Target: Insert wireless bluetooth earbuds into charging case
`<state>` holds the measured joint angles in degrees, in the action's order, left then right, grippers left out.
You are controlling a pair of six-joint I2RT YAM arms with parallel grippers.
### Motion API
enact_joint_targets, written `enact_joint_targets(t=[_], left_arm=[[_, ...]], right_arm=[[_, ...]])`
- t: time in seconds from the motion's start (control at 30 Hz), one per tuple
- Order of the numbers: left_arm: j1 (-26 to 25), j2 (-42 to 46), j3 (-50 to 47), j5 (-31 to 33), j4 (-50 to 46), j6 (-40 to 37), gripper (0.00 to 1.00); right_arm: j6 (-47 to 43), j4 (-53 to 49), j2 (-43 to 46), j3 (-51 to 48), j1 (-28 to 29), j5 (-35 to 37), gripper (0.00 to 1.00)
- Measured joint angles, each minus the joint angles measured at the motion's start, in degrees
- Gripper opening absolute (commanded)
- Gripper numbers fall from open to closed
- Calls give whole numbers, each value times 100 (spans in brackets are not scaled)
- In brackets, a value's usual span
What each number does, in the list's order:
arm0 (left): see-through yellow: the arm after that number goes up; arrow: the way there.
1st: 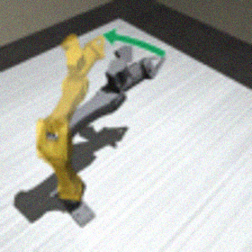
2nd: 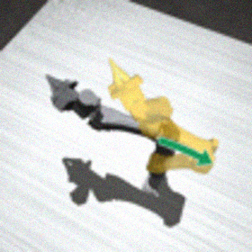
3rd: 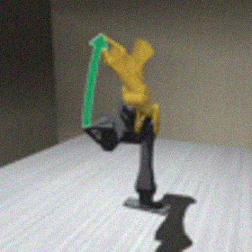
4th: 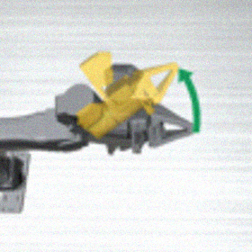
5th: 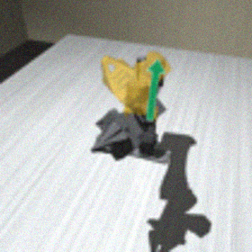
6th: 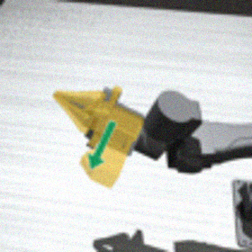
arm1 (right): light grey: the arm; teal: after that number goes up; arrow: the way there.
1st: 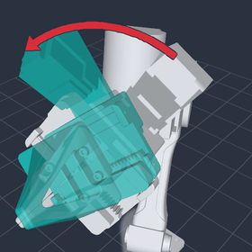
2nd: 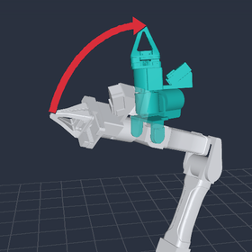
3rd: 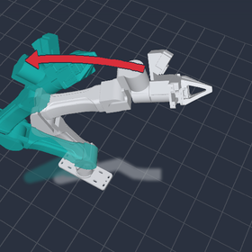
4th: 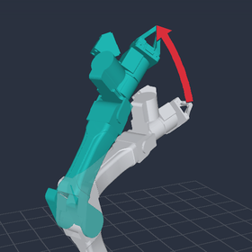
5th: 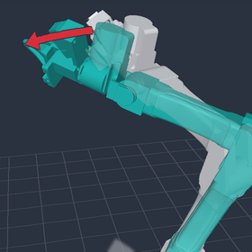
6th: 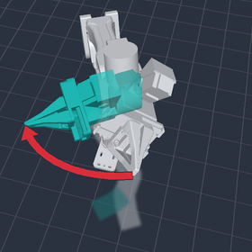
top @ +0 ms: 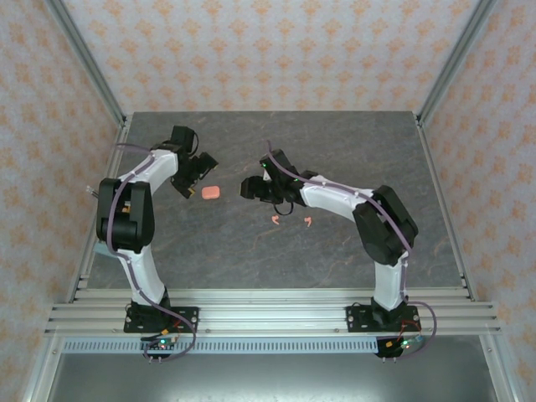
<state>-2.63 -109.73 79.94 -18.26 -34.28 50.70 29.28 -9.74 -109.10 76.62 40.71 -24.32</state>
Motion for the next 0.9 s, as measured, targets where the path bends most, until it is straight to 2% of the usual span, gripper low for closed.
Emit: enact_joint_targets(t=[0.47,0.73,0.9], left_arm=[[-686,-909,669,76,-17,-151,100],[-1132,-914,654,31,236,157,100],[-1458,-577,125,2,645,520,100]], right_arm=[[-46,-424,675,-149,0,380,67],[-15,-767,946,-229,0,599,67],[162,-1012,1025,-240,0,765,67]])
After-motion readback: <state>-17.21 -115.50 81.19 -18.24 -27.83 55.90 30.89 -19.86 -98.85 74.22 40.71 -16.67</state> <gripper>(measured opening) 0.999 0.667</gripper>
